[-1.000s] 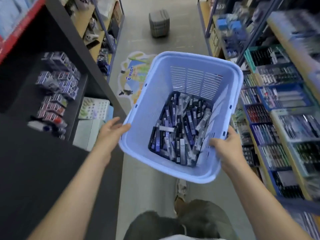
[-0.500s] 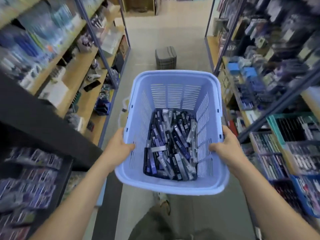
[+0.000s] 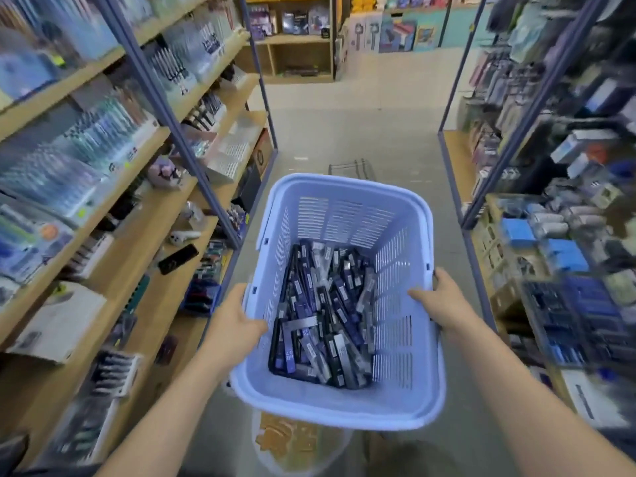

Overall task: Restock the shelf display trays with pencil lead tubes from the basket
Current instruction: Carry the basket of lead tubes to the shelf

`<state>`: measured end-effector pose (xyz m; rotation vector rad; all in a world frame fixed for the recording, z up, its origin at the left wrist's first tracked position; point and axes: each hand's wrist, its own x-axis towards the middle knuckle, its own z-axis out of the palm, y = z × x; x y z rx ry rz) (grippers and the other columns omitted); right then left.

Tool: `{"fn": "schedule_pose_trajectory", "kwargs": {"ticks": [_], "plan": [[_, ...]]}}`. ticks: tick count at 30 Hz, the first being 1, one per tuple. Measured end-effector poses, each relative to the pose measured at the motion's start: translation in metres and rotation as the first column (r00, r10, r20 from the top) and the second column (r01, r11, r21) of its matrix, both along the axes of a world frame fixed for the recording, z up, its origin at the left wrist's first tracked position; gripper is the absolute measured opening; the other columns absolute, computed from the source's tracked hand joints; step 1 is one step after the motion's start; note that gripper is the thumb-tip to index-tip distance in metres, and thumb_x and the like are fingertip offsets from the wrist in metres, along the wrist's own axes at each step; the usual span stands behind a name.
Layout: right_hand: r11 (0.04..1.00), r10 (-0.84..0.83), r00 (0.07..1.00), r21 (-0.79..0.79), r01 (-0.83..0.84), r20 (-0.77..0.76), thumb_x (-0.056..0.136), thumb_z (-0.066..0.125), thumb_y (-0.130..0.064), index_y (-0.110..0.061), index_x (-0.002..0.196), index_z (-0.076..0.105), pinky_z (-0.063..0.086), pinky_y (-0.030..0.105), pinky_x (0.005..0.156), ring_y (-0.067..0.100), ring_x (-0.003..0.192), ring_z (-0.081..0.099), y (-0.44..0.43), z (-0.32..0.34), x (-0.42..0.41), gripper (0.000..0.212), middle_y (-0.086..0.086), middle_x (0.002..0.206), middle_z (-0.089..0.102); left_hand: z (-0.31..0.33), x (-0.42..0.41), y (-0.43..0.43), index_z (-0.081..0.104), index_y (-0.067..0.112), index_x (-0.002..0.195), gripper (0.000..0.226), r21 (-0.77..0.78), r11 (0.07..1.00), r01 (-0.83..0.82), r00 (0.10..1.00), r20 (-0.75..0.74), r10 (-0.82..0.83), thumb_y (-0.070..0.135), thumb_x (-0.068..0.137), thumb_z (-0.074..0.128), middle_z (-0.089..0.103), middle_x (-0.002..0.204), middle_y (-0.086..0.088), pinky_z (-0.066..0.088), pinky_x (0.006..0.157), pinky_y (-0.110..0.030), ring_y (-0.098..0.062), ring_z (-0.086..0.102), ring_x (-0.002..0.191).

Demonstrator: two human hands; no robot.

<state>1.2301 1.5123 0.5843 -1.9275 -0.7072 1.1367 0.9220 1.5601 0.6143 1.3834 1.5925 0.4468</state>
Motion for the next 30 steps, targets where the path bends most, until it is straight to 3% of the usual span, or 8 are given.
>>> {"fn": "schedule_pose_trajectory", "kwargs": {"ticks": [7, 12, 17, 19, 24, 26, 28, 30], "plan": [[0.994, 0.107, 0.983, 0.010, -0.110, 0.152, 0.091, 0.057, -0.003, -0.008, 0.121, 0.043, 0.050, 0.039, 0.073, 0.026, 0.083, 0.057, 0.217, 0.012, 0.054, 0.033, 0.007, 0.101, 0.057, 0.012, 0.051, 0.193, 0.051, 0.033, 0.109, 0.046, 0.013, 0.996, -0.094, 0.996, -0.013, 0.094, -0.003, 0.083, 0.064, 0.069, 0.090, -0.007, 0.056, 0.070, -0.057, -0.038, 0.067, 0.079], [0.988, 0.138, 0.975, 0.040, -0.148, 0.174, 0.089, 0.061, -0.003, -0.012, 0.112, 0.043, 0.054, 0.044, 0.079, 0.029, 0.087, 0.063, 0.380, 0.010, 0.069, 0.030, 0.010, 0.106, 0.060, 0.001, 0.063, 0.348, 0.043, 0.034, 0.126, 0.053, 0.054, 0.994, -0.098, 0.995, 0.009, 0.098, 0.002, 0.088, 0.062, 0.067, 0.104, 0.005, 0.055, 0.060, -0.028, -0.013, 0.068, 0.082], [0.992, 0.095, 0.984, 0.064, -0.106, 0.153, 0.087, 0.061, 0.001, -0.012, 0.109, 0.044, 0.053, 0.037, 0.065, 0.032, 0.082, 0.063, 0.533, 0.001, 0.074, 0.031, 0.017, 0.108, 0.062, -0.016, 0.063, 0.507, 0.043, 0.044, 0.127, 0.055, 0.064, 0.996, -0.065, 0.998, -0.006, 0.066, 0.009, 0.089, 0.062, 0.069, 0.102, 0.011, 0.058, 0.070, -0.042, -0.012, 0.070, 0.081], [0.994, 0.069, 0.990, 0.081, -0.079, 0.125, 0.086, 0.060, 0.003, -0.012, 0.111, 0.046, 0.054, 0.037, 0.069, 0.031, 0.085, 0.064, 0.588, 0.001, 0.077, 0.033, 0.016, 0.108, 0.064, -0.016, 0.068, 0.567, 0.044, 0.039, 0.130, 0.053, 0.072, 0.996, -0.046, 0.999, -0.021, 0.048, 0.008, 0.090, 0.060, 0.068, 0.106, 0.007, 0.058, 0.072, -0.043, -0.015, 0.069, 0.082], [0.997, 0.047, 0.994, 0.054, -0.052, 0.097, 0.087, 0.059, 0.001, -0.015, 0.110, 0.044, 0.055, 0.042, 0.076, 0.031, 0.085, 0.065, 0.715, 0.002, 0.089, 0.032, 0.010, 0.099, 0.063, -0.009, 0.090, 0.709, 0.041, 0.024, 0.134, 0.051, 0.137, 0.990, 0.015, 0.989, -0.146, 0.005, 0.003, 0.090, 0.058, 0.058, 0.104, 0.005, 0.043, 0.048, -0.010, -0.003, 0.054, 0.064], [0.997, 0.072, 0.989, 0.029, -0.076, 0.129, 0.086, 0.059, 0.000, -0.016, 0.108, 0.042, 0.051, 0.037, 0.068, 0.025, 0.076, 0.061, 0.771, -0.006, 0.097, 0.032, 0.006, 0.092, 0.060, -0.013, 0.100, 0.762, 0.038, 0.025, 0.135, 0.054, 0.123, 0.992, 0.015, 0.975, -0.223, 0.013, 0.005, 0.090, 0.059, 0.050, 0.095, 0.009, 0.050, 0.056, -0.018, -0.009, 0.053, 0.064], [0.994, 0.104, 0.984, 0.009, -0.106, 0.144, 0.086, 0.060, 0.000, -0.013, 0.106, 0.042, 0.044, 0.029, 0.056, 0.018, 0.067, 0.056, 0.826, -0.021, 0.107, 0.030, 0.004, 0.087, 0.056, -0.024, 0.109, 0.810, 0.034, 0.030, 0.140, 0.062, 0.096, 0.995, -0.012, 0.966, -0.256, 0.036, 0.009, 0.087, 0.061, 0.056, 0.093, 0.002, 0.058, 0.071, -0.044, -0.027, 0.064, 0.077], [0.991, 0.134, 0.981, -0.021, -0.132, 0.144, 0.086, 0.061, 0.001, -0.011, 0.105, 0.044, 0.039, 0.026, 0.050, 0.015, 0.064, 0.054, 0.879, -0.040, 0.118, 0.028, 0.005, 0.085, 0.057, -0.038, 0.118, 0.849, 0.038, 0.032, 0.136, 0.061, 0.090, 0.994, -0.063, 0.963, -0.256, 0.084, 0.008, 0.086, 0.062, 0.062, 0.104, 0.000, 0.058, 0.068, -0.044, -0.029, 0.066, 0.080]]}}
